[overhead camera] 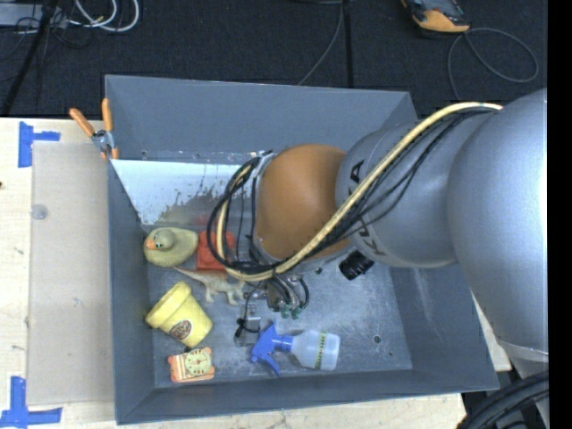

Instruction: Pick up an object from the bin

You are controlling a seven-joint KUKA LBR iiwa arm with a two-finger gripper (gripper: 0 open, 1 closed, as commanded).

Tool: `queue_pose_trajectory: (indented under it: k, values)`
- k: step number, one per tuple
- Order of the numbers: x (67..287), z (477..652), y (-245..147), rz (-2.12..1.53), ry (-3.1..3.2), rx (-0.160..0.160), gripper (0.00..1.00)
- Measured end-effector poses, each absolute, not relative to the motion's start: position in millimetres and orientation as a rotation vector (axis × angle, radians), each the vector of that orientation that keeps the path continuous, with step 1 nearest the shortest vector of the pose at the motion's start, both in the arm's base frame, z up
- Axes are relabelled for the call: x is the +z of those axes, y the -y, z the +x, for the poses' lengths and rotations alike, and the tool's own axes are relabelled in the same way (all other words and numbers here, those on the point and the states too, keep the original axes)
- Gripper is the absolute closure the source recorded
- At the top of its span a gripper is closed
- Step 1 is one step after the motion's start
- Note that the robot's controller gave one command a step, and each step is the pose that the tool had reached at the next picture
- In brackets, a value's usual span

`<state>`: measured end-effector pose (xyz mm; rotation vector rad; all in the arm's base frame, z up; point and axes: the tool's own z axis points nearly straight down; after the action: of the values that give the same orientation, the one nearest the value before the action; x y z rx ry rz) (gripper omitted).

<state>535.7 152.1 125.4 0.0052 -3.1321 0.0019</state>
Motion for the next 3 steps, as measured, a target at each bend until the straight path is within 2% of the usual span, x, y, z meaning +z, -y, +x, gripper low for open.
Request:
queue_pose_trajectory:
  k: [1,2,3]
  values:
    - [130.0,537.4,-151.5,0.000,3.139,0.000,0.00]
    - [139.1,514.7,-104.8,0.052,3.134,-0.001,0.00]
    - [127.1,493.0,-87.9,0.291,3.122,0.006,0.00]
